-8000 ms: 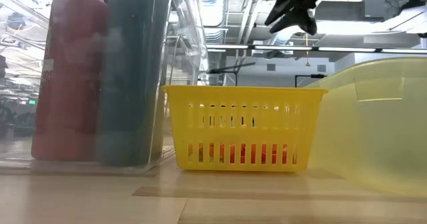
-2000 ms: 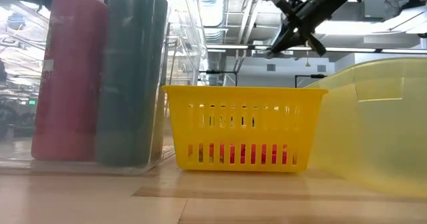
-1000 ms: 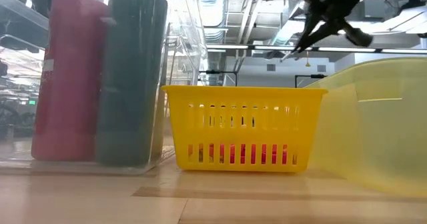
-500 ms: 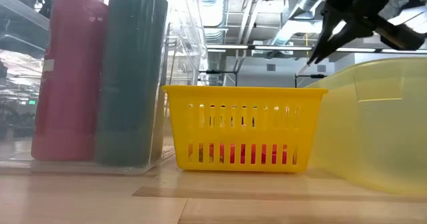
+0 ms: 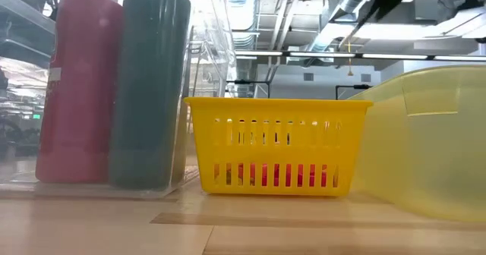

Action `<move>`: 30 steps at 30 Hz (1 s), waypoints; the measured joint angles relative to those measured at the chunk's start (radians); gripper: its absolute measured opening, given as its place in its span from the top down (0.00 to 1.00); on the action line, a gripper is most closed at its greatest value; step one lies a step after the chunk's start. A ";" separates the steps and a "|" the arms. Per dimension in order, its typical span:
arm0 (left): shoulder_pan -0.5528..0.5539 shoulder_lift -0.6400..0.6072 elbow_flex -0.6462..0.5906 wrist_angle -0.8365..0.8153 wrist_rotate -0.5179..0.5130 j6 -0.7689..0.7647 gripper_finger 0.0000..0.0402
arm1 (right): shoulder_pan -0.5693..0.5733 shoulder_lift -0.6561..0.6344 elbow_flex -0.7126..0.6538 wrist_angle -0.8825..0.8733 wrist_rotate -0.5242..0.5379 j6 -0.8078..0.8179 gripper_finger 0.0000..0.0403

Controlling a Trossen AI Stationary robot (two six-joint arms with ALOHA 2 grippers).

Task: Pick & Place Paint Supplies
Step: Put the black paint brush into the right yellow bin

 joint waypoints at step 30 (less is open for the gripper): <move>0.001 0.053 0.001 0.052 -0.027 -0.006 1.00 | 0.115 0.354 0.259 -0.264 -0.055 0.016 0.98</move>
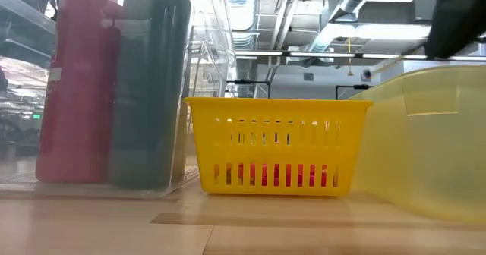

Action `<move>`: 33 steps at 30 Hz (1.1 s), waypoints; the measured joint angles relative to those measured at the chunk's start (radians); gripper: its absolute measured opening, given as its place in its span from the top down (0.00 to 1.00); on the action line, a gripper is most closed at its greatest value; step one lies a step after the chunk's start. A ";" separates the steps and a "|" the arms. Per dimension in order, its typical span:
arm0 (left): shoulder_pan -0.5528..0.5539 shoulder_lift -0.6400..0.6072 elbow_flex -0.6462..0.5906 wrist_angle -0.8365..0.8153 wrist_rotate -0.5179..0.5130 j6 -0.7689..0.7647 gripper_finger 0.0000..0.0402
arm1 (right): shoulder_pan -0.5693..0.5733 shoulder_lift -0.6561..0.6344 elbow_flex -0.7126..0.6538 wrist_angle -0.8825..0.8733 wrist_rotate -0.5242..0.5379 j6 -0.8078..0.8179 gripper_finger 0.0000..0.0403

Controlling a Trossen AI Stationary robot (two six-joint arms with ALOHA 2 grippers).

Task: Pick & Place Paint Supplies
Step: Put the black paint brush into the right yellow bin

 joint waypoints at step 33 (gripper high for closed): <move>0.000 0.012 0.001 0.004 0.000 0.000 1.00 | -0.015 0.001 -0.299 0.297 0.057 -0.008 0.98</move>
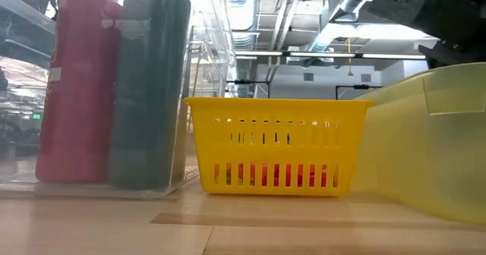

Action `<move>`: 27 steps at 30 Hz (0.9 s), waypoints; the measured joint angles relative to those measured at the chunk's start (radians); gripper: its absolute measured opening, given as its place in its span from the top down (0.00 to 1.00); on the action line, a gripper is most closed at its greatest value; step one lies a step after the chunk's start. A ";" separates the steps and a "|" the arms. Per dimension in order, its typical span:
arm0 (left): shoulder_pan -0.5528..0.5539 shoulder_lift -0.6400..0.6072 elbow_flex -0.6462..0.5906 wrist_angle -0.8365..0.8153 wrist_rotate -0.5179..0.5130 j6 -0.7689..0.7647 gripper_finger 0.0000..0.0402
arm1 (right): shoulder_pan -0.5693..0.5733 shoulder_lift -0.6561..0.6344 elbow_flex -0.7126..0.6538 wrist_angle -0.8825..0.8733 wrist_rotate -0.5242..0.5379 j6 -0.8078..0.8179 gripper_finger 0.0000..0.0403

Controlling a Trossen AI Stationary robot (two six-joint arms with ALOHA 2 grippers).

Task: Pick & Place Paint Supplies
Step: Put the black paint brush into the right yellow bin, then adjust the right yellow bin

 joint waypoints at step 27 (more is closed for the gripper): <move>0.000 0.000 0.000 0.001 0.000 0.000 1.00 | -0.008 -0.194 0.001 -0.137 0.141 0.007 0.85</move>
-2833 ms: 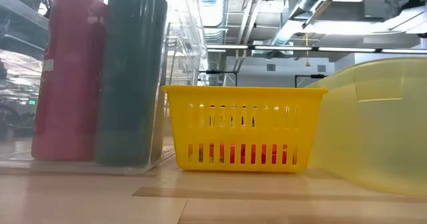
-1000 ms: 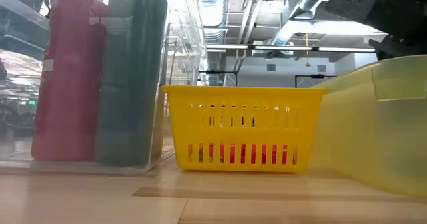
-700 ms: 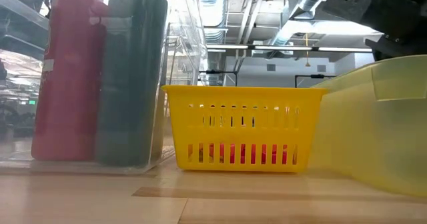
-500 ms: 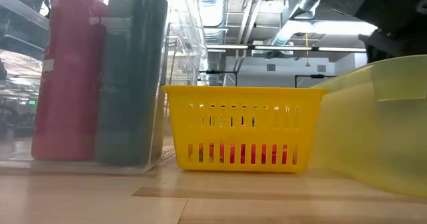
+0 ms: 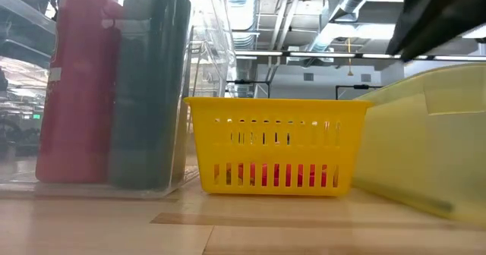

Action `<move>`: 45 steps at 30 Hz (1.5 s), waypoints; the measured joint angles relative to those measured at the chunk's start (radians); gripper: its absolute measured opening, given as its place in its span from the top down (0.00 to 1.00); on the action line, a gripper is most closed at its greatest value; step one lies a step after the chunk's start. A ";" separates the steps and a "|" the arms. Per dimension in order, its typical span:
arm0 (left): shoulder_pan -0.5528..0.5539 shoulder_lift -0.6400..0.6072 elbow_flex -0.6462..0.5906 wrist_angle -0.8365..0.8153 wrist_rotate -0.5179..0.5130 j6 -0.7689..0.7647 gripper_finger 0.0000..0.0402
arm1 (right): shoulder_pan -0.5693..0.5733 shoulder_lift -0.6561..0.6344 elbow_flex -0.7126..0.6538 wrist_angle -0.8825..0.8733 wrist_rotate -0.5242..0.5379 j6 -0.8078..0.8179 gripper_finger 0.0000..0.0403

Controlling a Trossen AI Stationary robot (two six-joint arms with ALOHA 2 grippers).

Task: Pick & Place Paint Supplies
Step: Adjust the right yellow bin

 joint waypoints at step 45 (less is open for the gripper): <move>0.000 0.000 0.000 -0.001 0.000 0.000 1.00 | 0.135 -0.250 -0.339 0.161 -0.626 0.010 1.00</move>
